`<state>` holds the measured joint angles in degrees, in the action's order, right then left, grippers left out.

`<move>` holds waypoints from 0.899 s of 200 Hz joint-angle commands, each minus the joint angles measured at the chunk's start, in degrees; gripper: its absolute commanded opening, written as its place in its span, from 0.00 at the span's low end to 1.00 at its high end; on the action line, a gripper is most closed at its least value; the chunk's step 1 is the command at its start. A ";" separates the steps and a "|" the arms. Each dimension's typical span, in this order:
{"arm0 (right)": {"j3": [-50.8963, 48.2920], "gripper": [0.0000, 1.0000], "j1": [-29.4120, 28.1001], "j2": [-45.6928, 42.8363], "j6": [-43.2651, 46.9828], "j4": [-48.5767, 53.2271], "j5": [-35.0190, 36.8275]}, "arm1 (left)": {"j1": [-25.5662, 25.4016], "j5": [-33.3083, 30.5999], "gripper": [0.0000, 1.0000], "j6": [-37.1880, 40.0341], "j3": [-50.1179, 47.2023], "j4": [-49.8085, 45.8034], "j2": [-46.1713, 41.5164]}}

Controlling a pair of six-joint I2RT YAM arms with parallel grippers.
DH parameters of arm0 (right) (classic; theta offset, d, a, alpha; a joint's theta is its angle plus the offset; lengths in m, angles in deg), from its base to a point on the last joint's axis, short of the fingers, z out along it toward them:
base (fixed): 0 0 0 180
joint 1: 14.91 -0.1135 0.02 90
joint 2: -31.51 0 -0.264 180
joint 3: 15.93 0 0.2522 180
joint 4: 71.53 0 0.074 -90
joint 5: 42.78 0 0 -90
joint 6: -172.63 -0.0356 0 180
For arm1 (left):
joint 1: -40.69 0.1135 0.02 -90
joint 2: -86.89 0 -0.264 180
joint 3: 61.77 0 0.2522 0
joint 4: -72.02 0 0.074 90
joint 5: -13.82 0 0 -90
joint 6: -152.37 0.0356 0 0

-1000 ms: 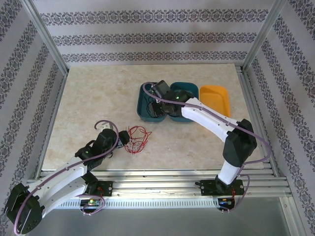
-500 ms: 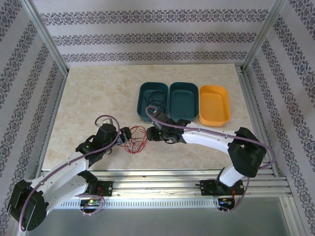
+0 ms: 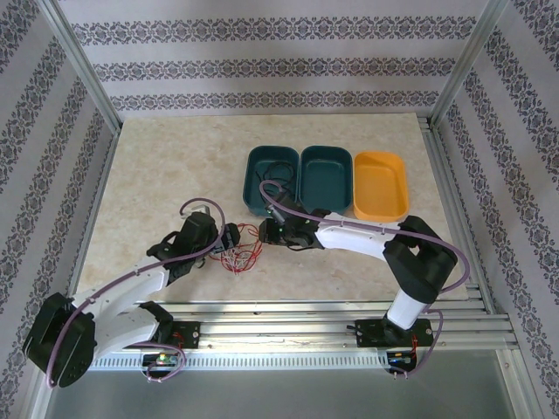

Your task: Untangle the cables

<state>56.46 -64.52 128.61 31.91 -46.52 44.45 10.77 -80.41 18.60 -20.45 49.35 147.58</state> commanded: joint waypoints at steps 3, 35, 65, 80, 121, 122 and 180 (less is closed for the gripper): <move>-0.14 0.36 0.46 1.03 -1.45 -1.80 -1.29 | 0.56 -0.15 0.93 1.91 1.57 3.24 2.23; -0.07 0.33 0.47 2.09 -2.08 -2.96 -2.94 | 0.62 -0.68 0.83 1.79 2.00 4.91 6.01; -0.74 0.20 0.47 1.90 -2.36 -4.11 -3.36 | 0.63 -1.72 0.73 0.93 2.29 6.26 9.64; -0.96 0.13 0.47 1.35 -2.13 -4.34 -3.46 | 0.60 -1.93 0.65 0.40 2.51 6.32 11.15; -1.68 0.04 0.21 -2.14 0.25 -2.70 -1.53 | 0.64 -2.00 0.39 -0.71 1.91 7.81 12.60; -1.68 0.03 0.21 -2.29 0.35 -2.62 -1.40 | 0.64 -2.05 0.39 -0.80 1.86 7.83 12.56; -3.15 0.00 -0.12 -12.57 8.75 4.30 4.69 | 2.01 -5.11 0.22 -2.30 -1.09 6.93 9.49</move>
<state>54.45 -64.54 121.14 35.36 -46.37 44.83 11.52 -82.81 17.38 -19.95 55.40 159.14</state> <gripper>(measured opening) 0.041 0.241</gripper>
